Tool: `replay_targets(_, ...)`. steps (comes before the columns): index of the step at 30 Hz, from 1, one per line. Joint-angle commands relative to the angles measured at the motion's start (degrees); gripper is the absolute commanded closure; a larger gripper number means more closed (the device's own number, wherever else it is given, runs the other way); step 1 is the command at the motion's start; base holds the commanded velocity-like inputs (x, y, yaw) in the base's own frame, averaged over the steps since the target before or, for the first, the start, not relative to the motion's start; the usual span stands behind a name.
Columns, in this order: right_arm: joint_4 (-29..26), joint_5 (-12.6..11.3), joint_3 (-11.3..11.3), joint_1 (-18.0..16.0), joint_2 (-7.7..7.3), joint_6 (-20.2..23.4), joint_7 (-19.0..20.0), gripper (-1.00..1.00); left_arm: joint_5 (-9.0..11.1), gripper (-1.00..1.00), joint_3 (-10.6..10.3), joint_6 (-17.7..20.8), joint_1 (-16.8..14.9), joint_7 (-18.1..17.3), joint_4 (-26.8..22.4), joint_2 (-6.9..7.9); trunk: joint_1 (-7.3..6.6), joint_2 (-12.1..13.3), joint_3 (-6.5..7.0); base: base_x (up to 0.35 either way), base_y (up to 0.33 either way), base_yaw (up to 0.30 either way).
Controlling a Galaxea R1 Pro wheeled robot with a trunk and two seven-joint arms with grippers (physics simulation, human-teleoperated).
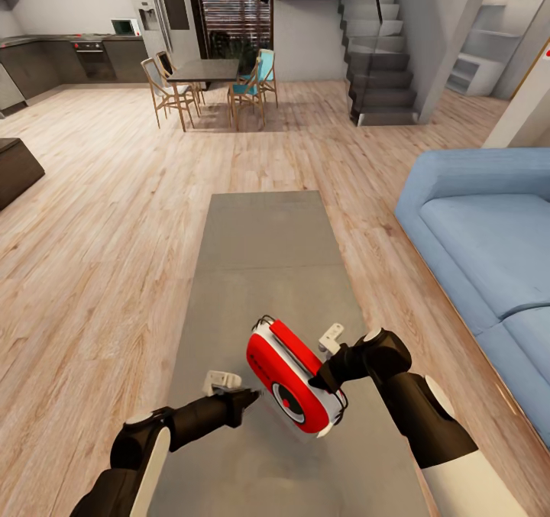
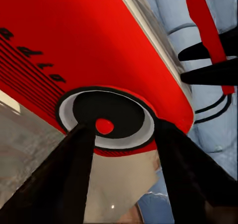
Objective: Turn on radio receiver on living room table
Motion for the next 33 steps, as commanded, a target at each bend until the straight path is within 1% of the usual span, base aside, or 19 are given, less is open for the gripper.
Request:
replay_targets(1,0.1,-0.3,0.0,0.0,0.00,0.1,0.0,1.00,0.0,1.00,0.0,0.4,0.0,-0.7,-0.1,-0.05,0.00,0.0,0.00,0.000,0.000,0.000)
replay_targets(5,0.1,-0.4,0.0,0.0,0.00,0.1,-0.3,1.00,0.0,1.00,0.0,1.1,0.0,-1.7,-0.4,-0.12,0.00,0.0,0.00,0.000,0.000,0.000)
replay_targets(9,0.1,-0.4,0.0,0.0,0.00,0.1,-0.9,1.00,0.0,1.00,0.0,1.2,0.0,-2.0,-0.6,-0.14,0.00,0.0,0.00,0.000,0.000,0.000)
replay_targets(21,0.1,-0.2,0.1,0.0,0.32,0.1,-1.4,1.00,0.0,1.00,0.0,1.3,-0.1,-2.0,-0.7,-0.25,0.00,0.0,0.00,0.000,0.000,0.000)
replay_targets(25,0.2,-0.2,0.1,0.0,0.31,0.1,-2.2,1.00,0.0,1.00,0.0,1.3,-0.2,-2.0,-0.7,-0.30,0.00,0.0,0.00,0.000,0.000,0.000)
replay_targets(33,0.1,-0.2,0.1,0.0,0.27,0.1,-2.4,1.00,0.0,1.00,0.0,1.3,-0.2,-2.0,-0.6,-0.32,0.00,0.0,0.00,0.000,0.000,0.000)
